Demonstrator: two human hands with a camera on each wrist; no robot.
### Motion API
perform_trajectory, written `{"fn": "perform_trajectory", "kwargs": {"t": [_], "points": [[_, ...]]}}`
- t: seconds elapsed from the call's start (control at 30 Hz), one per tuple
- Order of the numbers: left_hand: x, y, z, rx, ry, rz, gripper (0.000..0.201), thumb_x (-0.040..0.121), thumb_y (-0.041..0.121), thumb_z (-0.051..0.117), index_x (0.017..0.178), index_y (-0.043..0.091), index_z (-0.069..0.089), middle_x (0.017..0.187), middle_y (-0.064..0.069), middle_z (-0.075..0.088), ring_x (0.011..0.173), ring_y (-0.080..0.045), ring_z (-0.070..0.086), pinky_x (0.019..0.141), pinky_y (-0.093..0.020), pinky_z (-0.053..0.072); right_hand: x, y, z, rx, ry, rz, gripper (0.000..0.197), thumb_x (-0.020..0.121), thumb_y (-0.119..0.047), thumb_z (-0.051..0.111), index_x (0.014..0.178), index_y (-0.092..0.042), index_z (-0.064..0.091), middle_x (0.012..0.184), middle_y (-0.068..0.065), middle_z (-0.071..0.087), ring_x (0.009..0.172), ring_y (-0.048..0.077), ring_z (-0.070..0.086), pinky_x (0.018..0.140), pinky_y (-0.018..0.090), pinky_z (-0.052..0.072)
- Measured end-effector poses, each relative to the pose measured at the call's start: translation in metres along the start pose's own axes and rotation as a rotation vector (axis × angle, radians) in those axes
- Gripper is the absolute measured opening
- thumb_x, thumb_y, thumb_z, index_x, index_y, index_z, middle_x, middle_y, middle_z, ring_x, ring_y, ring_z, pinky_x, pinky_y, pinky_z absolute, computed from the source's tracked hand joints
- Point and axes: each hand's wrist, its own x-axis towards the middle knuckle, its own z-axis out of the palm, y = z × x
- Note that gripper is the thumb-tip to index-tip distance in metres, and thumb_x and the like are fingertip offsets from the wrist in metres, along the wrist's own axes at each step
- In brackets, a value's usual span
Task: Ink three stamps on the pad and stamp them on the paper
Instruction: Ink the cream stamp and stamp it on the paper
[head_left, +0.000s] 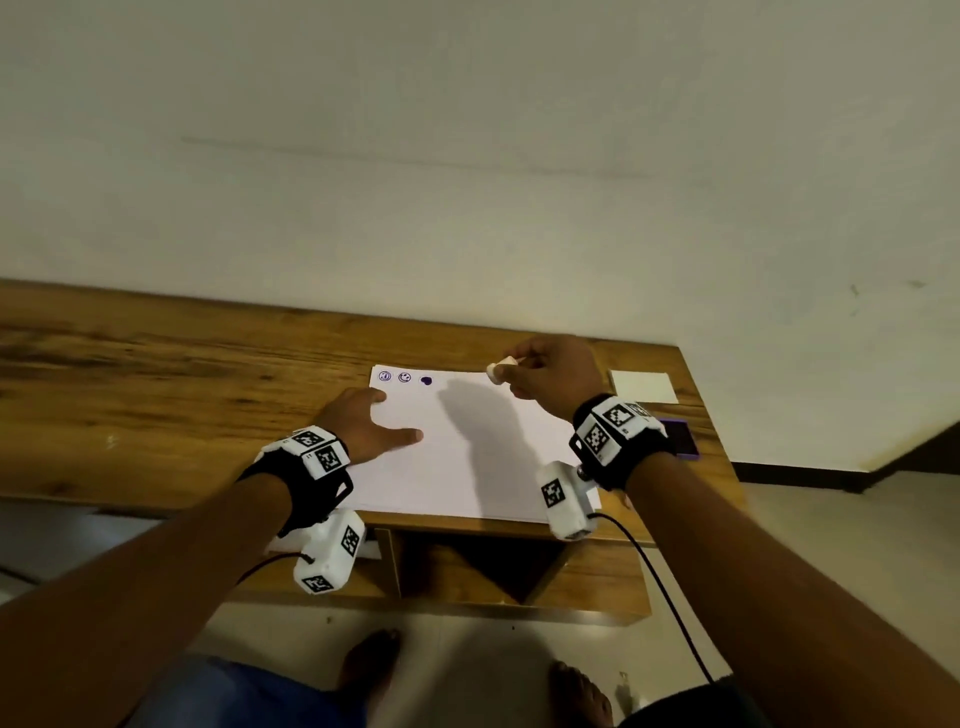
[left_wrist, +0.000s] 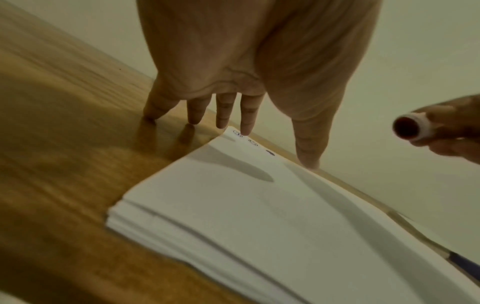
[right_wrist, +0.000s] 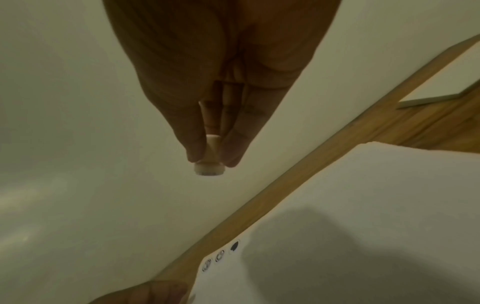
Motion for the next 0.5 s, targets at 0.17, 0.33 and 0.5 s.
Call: {"fn": "perform_trajectory", "kwargs": {"t": [0.17,0.33,0.5], "points": [[-0.016,0.019,-0.005,0.002,0.068,0.126,0.057,0.078,0.044,0.074,0.127,0.021,0.057,0.14,-0.002,0.05,0.123,-0.022,0.051,0.098,-0.03,0.041,-0.039,0.014,-0.039,0.108,0.113,-0.014,0.011,0.078,-0.02,0.084,0.086,-0.018,0.077,0.075,0.007,0.076,0.064,0.018,0.071,0.076,0.042,0.064],[-0.057,0.064,0.022,-0.071,-0.01,0.27,0.028,0.083,0.033,0.072,0.109,0.023,0.068,0.109,0.004,0.067,0.095,-0.014,0.063,0.089,-0.027,0.049,-0.084,0.051,-0.081,0.214,0.304,0.048,0.022,0.081,-0.018,0.081,0.102,-0.015,0.076,0.082,0.004,0.076,0.068,0.012,0.072,0.065,0.024,0.059],[-0.09,0.107,0.078,-0.071,-0.102,0.406,0.024,0.083,0.029,0.072,0.106,0.023,0.069,0.103,0.005,0.067,0.086,-0.011,0.062,0.086,-0.03,0.053,-0.115,0.1,-0.105,0.208,0.431,0.091,0.021,0.079,-0.016,0.082,0.092,-0.031,0.075,0.087,-0.001,0.076,0.086,0.023,0.074,0.079,0.042,0.062]]}}
